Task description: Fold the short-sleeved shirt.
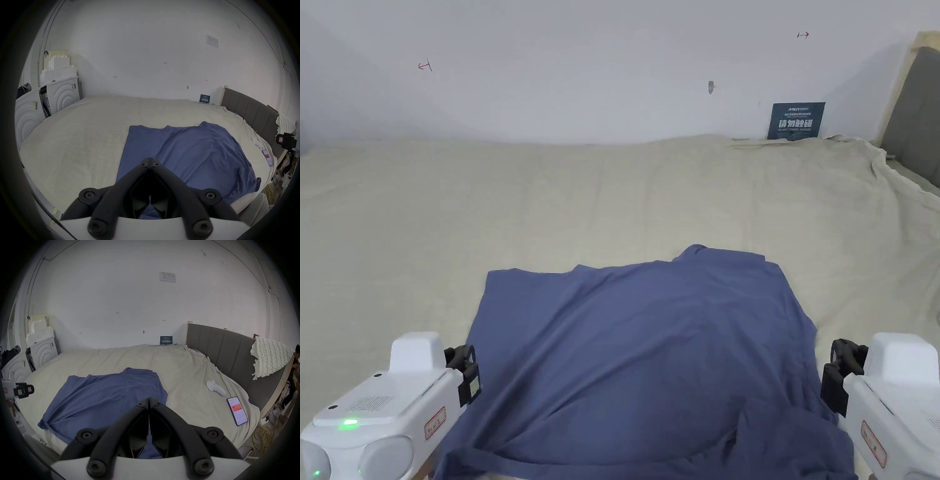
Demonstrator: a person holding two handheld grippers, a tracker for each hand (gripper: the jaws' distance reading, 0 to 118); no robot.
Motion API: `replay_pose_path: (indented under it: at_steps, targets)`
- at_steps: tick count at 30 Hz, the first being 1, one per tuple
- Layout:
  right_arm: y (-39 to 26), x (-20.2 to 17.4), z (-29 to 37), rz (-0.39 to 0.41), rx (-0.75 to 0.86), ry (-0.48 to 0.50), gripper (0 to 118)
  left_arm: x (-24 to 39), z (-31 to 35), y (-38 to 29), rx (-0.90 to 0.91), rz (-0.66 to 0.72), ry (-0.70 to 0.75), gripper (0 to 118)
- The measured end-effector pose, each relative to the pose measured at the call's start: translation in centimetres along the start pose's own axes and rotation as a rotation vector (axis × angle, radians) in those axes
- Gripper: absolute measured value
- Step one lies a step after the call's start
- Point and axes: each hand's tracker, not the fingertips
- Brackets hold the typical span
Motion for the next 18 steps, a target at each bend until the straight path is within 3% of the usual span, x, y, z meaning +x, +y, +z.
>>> replay_pose_path:
  at_steps: [5, 7, 11, 12, 18]
  targets:
    - [0.2, 0.0, 0.2, 0.004, 0.002, 0.010, 0, -1.6, -0.4, -0.6, -0.157, 0.022, 0.007, 1]
    - [0.2, 0.0, 0.3, 0.006, 0.001, 0.011, 0, -2.2, -0.6, -1.3, -0.208, 0.039, 0.025, 17]
    - [0.1, 0.1, 0.2, 0.004, -0.007, 0.015, 0, -3.6, -1.4, -3.6, -0.309, 0.046, 0.075, 107]
    - [0.1, 0.1, 0.1, 0.005, -0.010, 0.014, 0, -3.9, -1.6, -4.2, -0.331, 0.043, 0.092, 115]
    - [-0.5, 0.3, -0.3, 0.005, -0.033, 0.015, 0, -5.1, -3.1, -8.0, -0.457, -0.004, 0.155, 114]
